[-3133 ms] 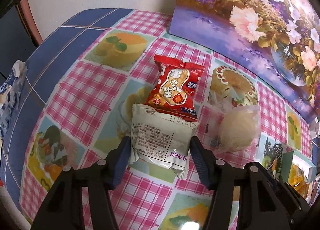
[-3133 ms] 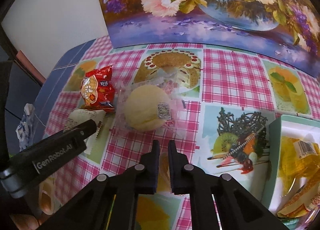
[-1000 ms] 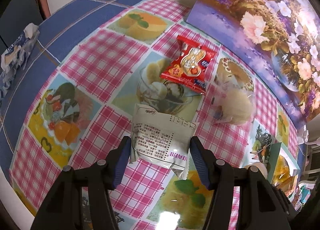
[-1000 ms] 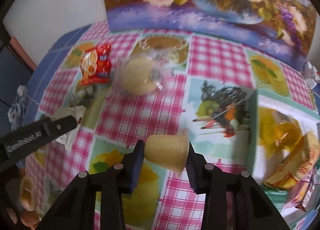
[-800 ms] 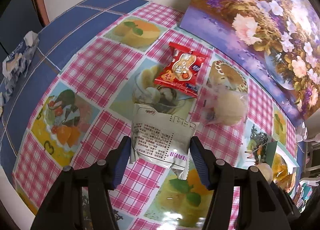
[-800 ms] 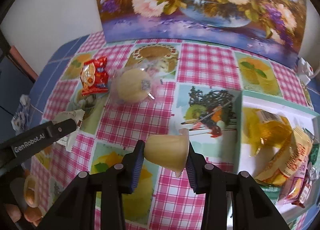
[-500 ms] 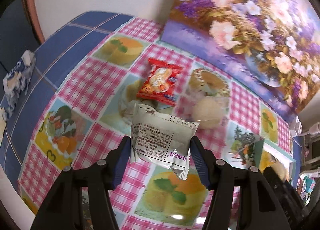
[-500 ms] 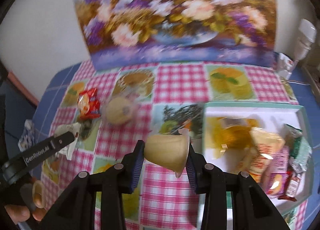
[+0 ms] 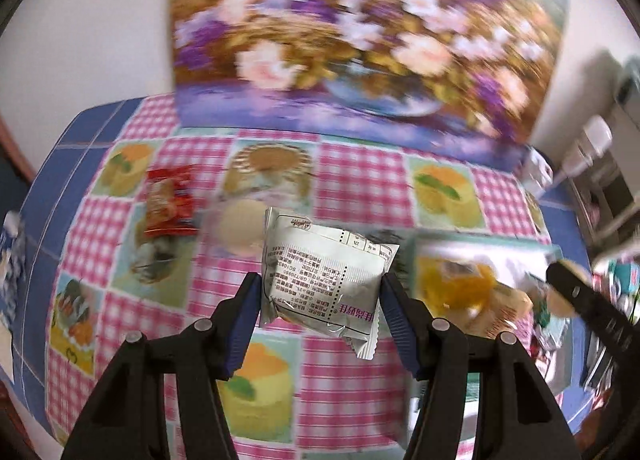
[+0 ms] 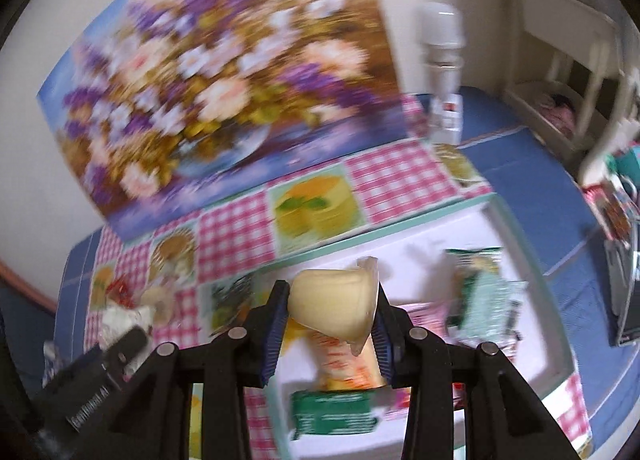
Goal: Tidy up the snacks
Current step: 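Carry the white packet and pudding cup over the white tray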
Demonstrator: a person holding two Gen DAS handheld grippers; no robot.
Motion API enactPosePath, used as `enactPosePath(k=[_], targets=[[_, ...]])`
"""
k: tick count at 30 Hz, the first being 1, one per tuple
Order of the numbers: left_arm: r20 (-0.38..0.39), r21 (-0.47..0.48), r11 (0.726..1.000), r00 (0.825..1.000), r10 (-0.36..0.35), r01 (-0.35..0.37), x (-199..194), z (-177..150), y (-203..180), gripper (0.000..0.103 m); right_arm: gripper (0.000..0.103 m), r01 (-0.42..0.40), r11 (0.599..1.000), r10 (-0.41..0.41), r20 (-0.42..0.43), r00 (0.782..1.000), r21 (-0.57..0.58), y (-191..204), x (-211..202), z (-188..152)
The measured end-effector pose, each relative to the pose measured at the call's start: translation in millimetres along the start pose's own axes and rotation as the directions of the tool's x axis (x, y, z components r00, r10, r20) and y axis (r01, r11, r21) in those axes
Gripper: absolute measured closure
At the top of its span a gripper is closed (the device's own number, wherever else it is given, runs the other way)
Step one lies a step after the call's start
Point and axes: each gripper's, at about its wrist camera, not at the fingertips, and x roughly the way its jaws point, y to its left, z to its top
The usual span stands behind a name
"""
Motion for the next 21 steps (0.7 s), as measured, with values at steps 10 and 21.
enactPosePath(k=[10, 21], targets=[[-0.048, 0.126, 0.992, 0.999, 0.005, 0.001, 21, -14, -72, 0.041, 0.062, 0.060, 0.988, -0.059, -0.007, 0.998, 0.140, -71, -2, 13], [-0.083, 0.200, 0.979, 0.996, 0.043, -0.026, 40, -26, -102, 0.041, 0.062, 0.053, 0.982, -0.043, -0.063, 0.997, 0.181, -91, 15, 7]])
